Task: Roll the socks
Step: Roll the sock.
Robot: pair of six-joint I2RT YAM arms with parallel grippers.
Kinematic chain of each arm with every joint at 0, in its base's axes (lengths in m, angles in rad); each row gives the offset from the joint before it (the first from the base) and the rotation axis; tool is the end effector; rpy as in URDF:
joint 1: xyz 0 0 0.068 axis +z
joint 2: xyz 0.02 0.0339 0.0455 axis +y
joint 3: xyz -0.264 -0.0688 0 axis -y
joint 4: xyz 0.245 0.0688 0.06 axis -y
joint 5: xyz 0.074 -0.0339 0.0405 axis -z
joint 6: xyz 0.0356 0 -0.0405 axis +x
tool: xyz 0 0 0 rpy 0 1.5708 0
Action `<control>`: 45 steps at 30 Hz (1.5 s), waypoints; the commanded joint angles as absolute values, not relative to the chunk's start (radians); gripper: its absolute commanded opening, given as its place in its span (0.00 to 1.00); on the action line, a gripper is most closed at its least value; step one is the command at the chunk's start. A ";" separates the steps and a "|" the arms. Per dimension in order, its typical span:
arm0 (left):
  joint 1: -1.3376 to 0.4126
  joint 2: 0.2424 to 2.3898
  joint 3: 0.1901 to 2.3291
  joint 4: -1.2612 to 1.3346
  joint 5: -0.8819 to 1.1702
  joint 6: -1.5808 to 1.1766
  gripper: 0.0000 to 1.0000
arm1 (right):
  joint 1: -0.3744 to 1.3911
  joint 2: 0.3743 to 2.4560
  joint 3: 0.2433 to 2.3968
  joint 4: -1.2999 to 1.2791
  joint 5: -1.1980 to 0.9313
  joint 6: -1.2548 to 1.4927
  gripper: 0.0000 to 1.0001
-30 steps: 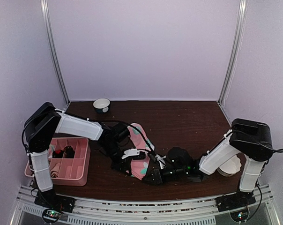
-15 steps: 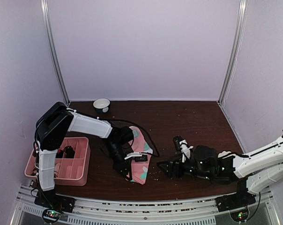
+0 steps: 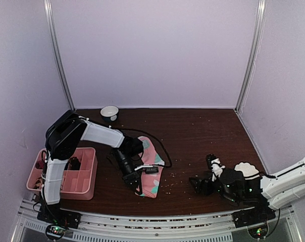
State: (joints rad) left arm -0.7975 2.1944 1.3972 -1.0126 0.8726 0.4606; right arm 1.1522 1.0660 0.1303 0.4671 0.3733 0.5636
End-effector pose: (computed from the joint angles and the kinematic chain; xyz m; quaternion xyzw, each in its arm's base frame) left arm 0.2357 -0.2805 0.1003 -0.4887 -0.7573 0.3955 0.1769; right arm 0.0857 0.1606 0.1345 -0.1498 0.8293 0.2858 0.4561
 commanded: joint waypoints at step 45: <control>-0.788 1.773 1.038 -0.417 0.482 0.471 0.45 | 1.103 1.937 0.706 0.577 -0.421 0.762 0.00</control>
